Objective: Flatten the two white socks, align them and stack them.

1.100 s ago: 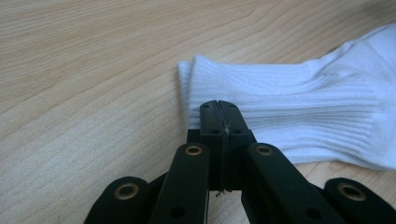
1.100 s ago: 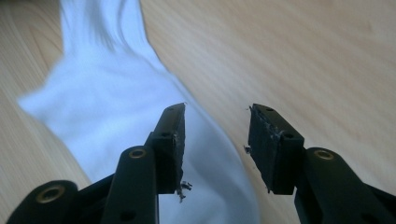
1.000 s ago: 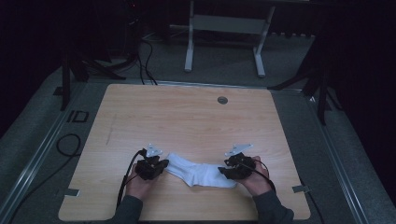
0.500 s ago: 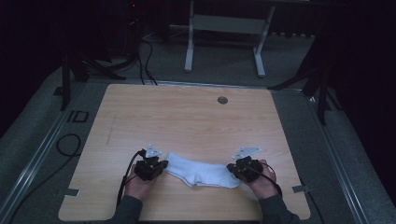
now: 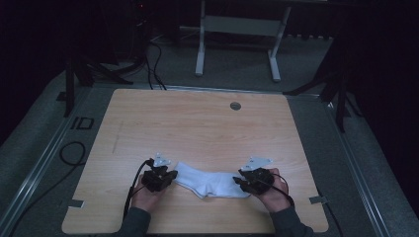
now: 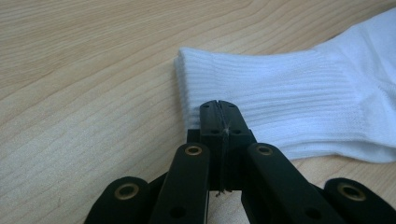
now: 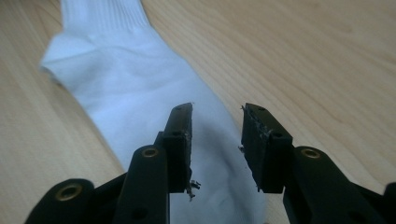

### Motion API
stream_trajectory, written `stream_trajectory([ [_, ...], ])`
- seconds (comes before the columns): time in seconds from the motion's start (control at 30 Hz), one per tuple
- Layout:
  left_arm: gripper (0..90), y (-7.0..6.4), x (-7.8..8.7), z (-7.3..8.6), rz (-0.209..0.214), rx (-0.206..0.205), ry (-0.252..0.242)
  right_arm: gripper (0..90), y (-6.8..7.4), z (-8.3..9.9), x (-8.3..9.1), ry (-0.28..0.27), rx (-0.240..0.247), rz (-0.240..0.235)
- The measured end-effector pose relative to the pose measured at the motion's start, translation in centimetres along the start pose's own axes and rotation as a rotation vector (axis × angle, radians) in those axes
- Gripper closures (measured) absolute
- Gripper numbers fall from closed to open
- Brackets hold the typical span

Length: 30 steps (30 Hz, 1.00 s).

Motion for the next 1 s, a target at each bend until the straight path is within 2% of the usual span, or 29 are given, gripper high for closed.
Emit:
stream_trajectory([
  [0.27,88.6,0.0,0.1,0.1,0.014,0.01,-0.008,59.9,0.0,0.7,0.6,-0.02,-0.001,-0.001],
  [0.4,83.1,-0.2,0.2,0.1,0.028,-0.003,-0.014,59.0,-0.5,0.7,0.5,-0.033,-0.023,-0.001],
  [0.53,76.2,-0.1,0.5,0.0,0.013,-0.016,-0.03,57.0,-0.9,0.8,0.4,-0.036,-0.041,0.003],
  [0.7,74.0,0.5,1.2,-0.2,0.028,0.024,-0.075,55.9,-1.5,1.2,0.1,-0.042,-0.071,0.008],
  [0.8,73.0,0.9,1.7,-0.4,0.04,0.035,-0.111,55.2,-2.0,1.5,0.0,-0.043,-0.093,0.009],
  [1.0,71.1,1.8,2.1,-0.5,0.031,0.054,-0.127,53.2,-2.6,1.9,0.2,-0.049,-0.113,0.01],
])
Point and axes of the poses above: each handheld gripper's, and its own axes: x roughly backward along the jaws, z roughly out of its underside, y roughly to its left, the point moved 8 cm from there along -x, roughly forward along the jaws, and after that the axes turned 14 degrees about y, right-handed, at the moved point
